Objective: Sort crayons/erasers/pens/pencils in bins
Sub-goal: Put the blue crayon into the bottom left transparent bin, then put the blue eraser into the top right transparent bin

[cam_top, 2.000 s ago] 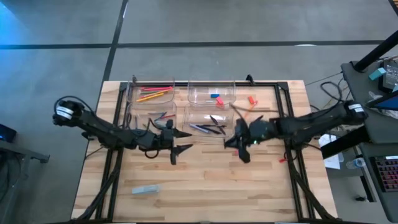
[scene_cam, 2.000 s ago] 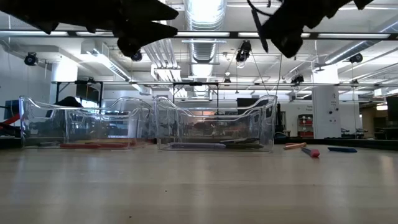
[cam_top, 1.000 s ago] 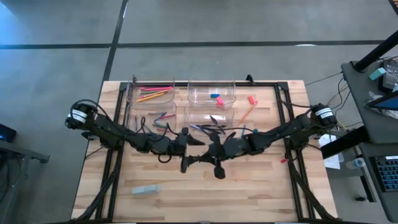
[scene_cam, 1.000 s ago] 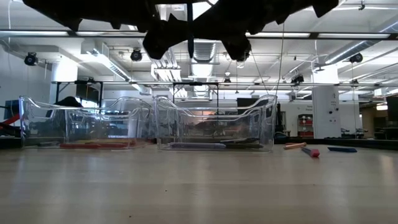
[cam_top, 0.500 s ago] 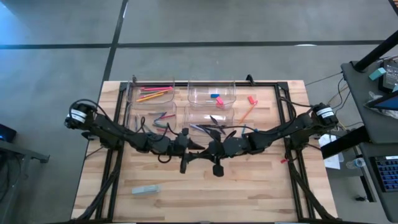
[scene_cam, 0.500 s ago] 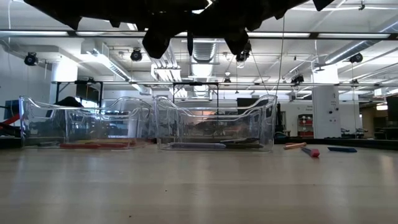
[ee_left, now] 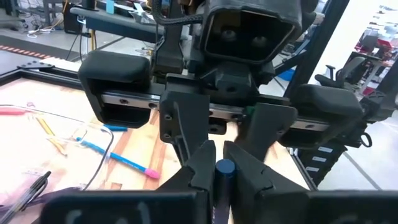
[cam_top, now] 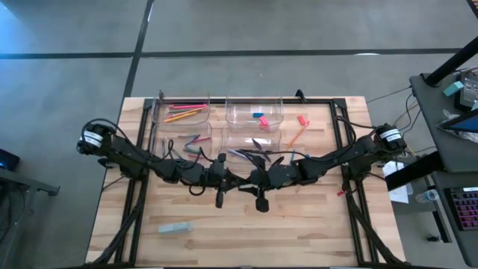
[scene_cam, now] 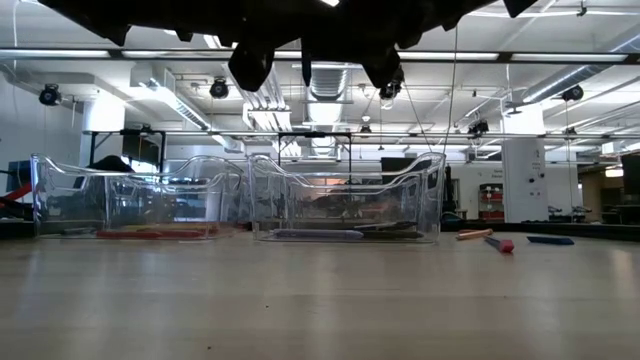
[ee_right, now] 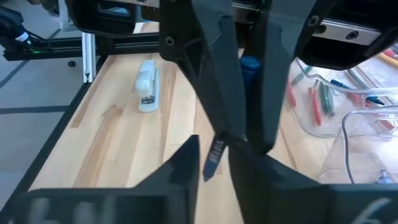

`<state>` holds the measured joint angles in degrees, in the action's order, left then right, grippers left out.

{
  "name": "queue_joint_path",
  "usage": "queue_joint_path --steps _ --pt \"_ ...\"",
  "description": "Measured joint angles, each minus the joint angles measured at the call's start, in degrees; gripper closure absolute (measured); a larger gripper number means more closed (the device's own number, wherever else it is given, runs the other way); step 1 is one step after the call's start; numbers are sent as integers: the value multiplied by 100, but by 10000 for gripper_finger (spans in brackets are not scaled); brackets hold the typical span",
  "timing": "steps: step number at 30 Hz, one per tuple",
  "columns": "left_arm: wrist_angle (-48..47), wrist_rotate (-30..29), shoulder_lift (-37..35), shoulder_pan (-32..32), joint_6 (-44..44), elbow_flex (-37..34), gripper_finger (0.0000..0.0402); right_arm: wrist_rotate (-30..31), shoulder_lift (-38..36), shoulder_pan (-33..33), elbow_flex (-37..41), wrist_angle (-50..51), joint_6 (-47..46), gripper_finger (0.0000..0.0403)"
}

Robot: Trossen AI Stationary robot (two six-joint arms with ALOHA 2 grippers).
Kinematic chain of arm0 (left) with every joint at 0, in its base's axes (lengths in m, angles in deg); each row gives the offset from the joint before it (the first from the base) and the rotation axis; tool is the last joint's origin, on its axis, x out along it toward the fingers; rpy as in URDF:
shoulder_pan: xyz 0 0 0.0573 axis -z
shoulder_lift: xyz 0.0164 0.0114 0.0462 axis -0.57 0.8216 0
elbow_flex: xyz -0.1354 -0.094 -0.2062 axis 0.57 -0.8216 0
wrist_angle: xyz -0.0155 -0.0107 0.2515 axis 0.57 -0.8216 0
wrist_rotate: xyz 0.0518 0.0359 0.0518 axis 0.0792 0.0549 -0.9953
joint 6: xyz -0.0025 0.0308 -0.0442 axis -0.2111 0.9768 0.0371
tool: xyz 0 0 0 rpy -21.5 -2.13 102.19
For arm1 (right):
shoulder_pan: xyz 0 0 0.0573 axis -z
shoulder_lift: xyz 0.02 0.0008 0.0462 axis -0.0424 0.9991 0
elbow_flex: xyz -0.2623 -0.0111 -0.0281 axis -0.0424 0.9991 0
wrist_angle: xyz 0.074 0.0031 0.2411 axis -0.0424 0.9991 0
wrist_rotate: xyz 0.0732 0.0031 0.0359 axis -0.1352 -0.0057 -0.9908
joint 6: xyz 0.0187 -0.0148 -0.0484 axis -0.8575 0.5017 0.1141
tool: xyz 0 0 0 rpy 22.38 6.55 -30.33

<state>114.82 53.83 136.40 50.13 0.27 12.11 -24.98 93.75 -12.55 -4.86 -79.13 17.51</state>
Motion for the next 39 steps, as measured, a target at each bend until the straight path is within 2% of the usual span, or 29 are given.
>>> queue_joint_path --steps 6,9,11,13,18,20,25,31,34,39 --pt "-338 -7 -160 -28 278 -4 395 -48 0 -4 4 139 -102 237" --pt "-965 -78 -495 -84 343 -7 395 -47 -21 -4 4 343 -138 187" --pt "-1587 -333 -807 -113 449 -21 394 -46 -48 -2 6 479 -198 160" --pt "-2369 -951 -1152 -112 606 -28 394 -43 -72 -2 7 662 -339 139" --pt "-5209 -3461 -1919 -139 287 -8 394 -1 -120 -2 7 1056 -567 112" --pt "-6220 -3843 -2143 -253 -101 25 394 0 -122 -2 7 1120 -597 109" --pt "-7646 -3745 -2231 -874 -597 -36 393 3 -122 2 7 1148 -591 112" --pt "-8187 -3578 -1779 -1547 -455 -79 387 7 -144 11 7 1227 -595 121" --pt "-8201 -3556 -1637 -1655 -435 -78 357 10 -229 11 7 1362 -595 125" --pt "-8240 -3606 -1580 -1668 -443 -68 278 19 -536 11 7 1813 -759 127"
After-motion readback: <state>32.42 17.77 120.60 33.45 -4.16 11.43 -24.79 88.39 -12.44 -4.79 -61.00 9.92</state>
